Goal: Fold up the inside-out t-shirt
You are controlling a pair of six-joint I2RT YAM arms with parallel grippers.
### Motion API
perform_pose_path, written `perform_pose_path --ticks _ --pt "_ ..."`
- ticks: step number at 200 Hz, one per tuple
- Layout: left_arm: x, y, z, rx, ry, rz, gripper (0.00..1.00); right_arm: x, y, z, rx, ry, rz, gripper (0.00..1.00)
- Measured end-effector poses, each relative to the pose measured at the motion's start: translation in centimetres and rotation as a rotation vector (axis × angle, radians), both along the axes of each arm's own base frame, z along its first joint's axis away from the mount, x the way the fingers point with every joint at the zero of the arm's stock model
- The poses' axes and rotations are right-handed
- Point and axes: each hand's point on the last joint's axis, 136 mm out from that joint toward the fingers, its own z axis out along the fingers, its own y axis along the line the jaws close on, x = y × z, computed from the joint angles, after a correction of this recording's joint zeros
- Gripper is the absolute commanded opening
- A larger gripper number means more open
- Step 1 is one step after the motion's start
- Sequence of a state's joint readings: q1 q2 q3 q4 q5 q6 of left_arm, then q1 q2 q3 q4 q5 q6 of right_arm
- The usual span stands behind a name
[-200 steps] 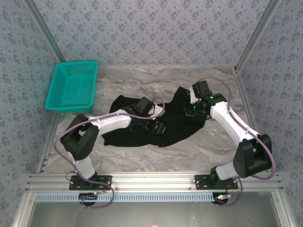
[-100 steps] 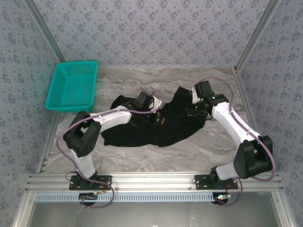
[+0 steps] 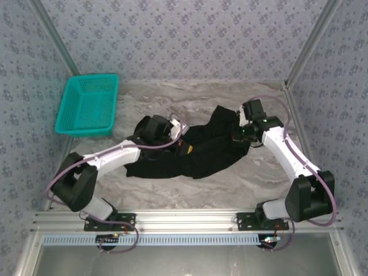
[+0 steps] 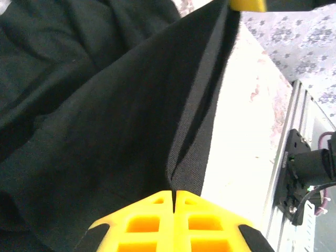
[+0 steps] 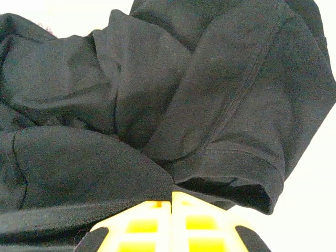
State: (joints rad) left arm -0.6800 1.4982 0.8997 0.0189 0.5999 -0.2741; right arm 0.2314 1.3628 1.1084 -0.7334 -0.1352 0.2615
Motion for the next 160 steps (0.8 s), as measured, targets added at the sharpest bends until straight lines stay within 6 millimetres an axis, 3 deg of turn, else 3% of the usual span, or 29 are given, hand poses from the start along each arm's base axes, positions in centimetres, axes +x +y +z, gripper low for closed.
perform_pose_path --ticks 57,82,102,122,142,160 --pt "-0.8 0.0 2.0 -0.054 -0.048 -0.018 0.00 -0.3 0.1 0.3 0.008 -0.001 0.004 0.00" --pt "-2.2 -1.6 3.7 -0.076 -0.076 -0.070 0.00 -0.9 -0.6 1.7 -0.002 -0.032 -0.013 0.00" --pt "-3.7 -3.6 6.3 -0.114 -0.119 -0.135 0.00 -1.2 -1.5 4.7 -0.010 -0.121 -0.044 0.00" --pt "-5.1 -5.1 9.0 -0.160 -0.170 -0.188 0.00 -1.8 -2.3 9.5 0.004 -0.271 -0.078 0.00" --pt "-5.7 -5.6 11.0 -0.193 -0.202 -0.207 0.00 -3.0 -3.0 14.7 0.032 -0.442 -0.103 0.00" --pt "-5.3 -5.6 12.4 -0.207 -0.238 -0.186 0.00 -4.3 -3.6 18.2 0.052 -0.560 -0.119 0.00"
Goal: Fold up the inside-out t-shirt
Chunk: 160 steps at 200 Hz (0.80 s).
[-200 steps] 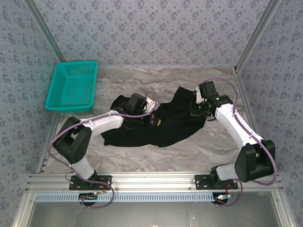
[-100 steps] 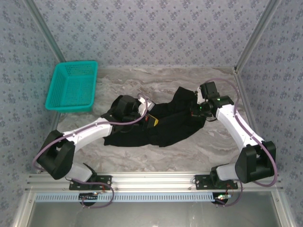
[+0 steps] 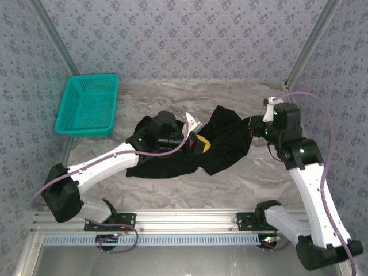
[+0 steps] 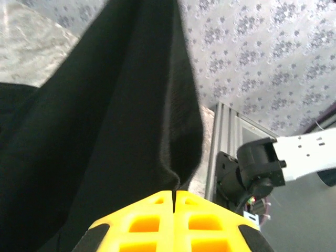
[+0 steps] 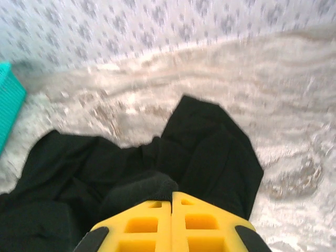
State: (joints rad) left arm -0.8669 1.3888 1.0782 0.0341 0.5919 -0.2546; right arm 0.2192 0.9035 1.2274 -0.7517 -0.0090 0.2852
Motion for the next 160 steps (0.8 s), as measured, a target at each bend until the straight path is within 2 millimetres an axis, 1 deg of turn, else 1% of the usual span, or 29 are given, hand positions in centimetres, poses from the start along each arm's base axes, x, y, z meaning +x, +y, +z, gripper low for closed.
perform_pose_path --ticks 12,28,51,72,92,111,124,143,160 --pt "0.5 0.1 0.9 -0.011 -0.026 0.026 0.00 -0.6 -0.4 1.8 0.005 -0.055 -0.012 0.00" --pt "1.4 0.2 2.8 -0.033 -0.071 0.076 0.00 -1.0 -0.6 4.0 0.015 -0.115 -0.019 0.00" --pt "2.8 1.0 5.9 -0.066 -0.150 0.168 0.00 -0.9 -0.1 7.3 0.039 -0.199 0.000 0.00" --pt "4.6 2.7 8.9 -0.100 -0.213 0.286 0.00 -0.6 1.0 9.9 0.059 -0.263 0.034 0.00" --pt "6.7 5.1 10.5 -0.112 -0.249 0.409 0.00 0.1 2.3 11.4 0.070 -0.298 0.074 0.00" --pt "8.1 7.3 11.2 -0.103 -0.264 0.501 0.00 0.9 4.0 11.9 0.078 -0.306 0.121 0.00" --pt "8.8 8.4 11.3 -0.092 -0.268 0.548 0.00 1.6 5.1 11.5 0.076 -0.295 0.147 0.00" --pt "9.5 9.5 11.1 -0.077 -0.260 0.593 0.00 3.1 6.4 10.3 0.064 -0.258 0.165 0.00" --pt "10.0 10.0 10.5 -0.060 -0.245 0.619 0.00 4.1 6.8 8.9 0.051 -0.225 0.163 0.00"
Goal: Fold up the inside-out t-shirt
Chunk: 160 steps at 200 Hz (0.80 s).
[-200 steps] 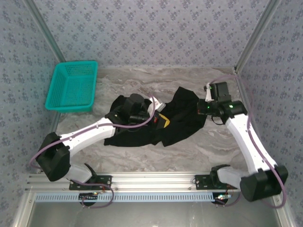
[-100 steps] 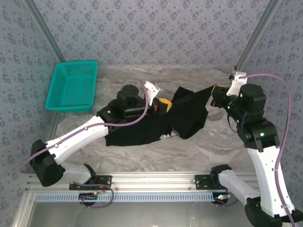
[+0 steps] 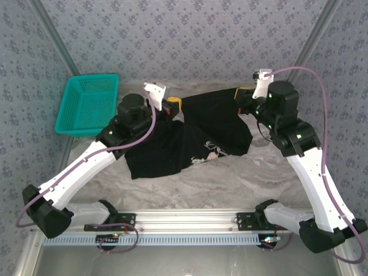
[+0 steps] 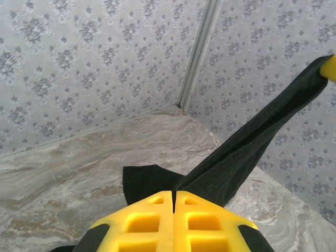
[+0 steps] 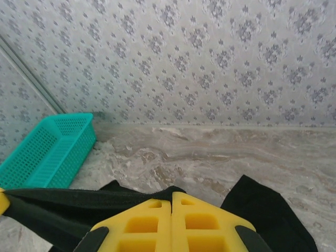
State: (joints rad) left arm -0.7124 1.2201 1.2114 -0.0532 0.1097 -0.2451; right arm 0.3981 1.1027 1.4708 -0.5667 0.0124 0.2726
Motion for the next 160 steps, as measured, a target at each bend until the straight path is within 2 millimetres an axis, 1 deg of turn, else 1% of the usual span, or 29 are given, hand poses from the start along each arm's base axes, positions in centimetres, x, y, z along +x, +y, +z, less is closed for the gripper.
perform_pose_path --ticks 28,44,98,118,133,137,147,160 --pt "0.7 0.6 -2.1 0.015 0.056 0.031 0.00 0.6 0.2 -2.4 -0.021 0.051 0.000 0.00" --pt "1.1 0.6 -3.4 0.030 0.085 0.037 0.00 0.6 0.3 -3.2 -0.029 0.067 -0.002 0.00" --pt "2.1 -1.4 -7.4 0.085 0.171 -0.009 0.00 0.7 -0.2 -3.2 -0.040 0.065 -0.029 0.00" --pt "2.8 -2.8 -8.7 0.101 0.205 -0.043 0.00 0.9 -1.0 -3.5 -0.058 0.067 -0.070 0.00" --pt "3.8 -4.5 -9.5 0.107 0.239 -0.082 0.00 1.2 -2.3 -3.9 -0.077 0.081 -0.123 0.00" --pt "4.1 -5.0 -9.8 0.108 0.249 -0.093 0.02 1.3 -2.8 -4.0 -0.080 0.086 -0.138 0.00" --pt "4.8 -6.4 -10.5 0.109 0.279 -0.126 0.12 1.6 -4.0 -4.7 -0.090 0.102 -0.180 0.00" --pt "5.3 -7.8 -12.3 0.119 0.331 -0.166 0.20 2.1 -5.5 -6.0 -0.102 0.135 -0.227 0.00"
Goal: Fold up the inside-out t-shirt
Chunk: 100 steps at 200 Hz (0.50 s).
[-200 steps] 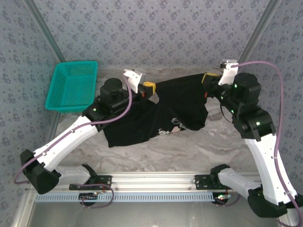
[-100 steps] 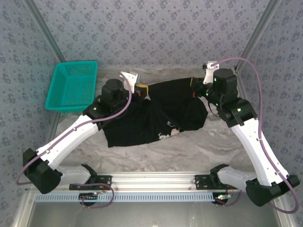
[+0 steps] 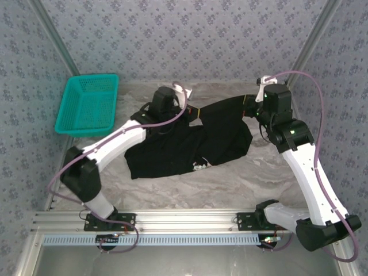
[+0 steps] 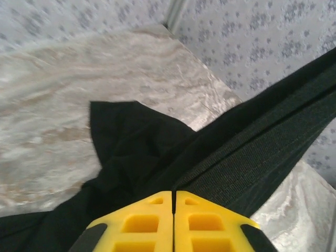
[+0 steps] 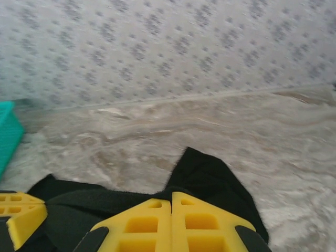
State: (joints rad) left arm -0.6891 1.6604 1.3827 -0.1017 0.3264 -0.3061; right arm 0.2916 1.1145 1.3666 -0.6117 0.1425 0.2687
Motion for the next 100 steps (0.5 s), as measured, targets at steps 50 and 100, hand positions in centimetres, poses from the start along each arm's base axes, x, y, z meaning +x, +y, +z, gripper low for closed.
perform_pose_path --ticks 50,100 --pt "-3.5 2.7 -7.4 0.116 0.189 -0.027 0.37 0.4 -2.5 -6.2 -0.033 0.160 -0.069 0.00" --pt "-6.2 9.2 -9.3 0.236 0.265 0.170 0.51 -4.3 -4.1 -15.4 -0.059 0.418 -0.096 0.00"
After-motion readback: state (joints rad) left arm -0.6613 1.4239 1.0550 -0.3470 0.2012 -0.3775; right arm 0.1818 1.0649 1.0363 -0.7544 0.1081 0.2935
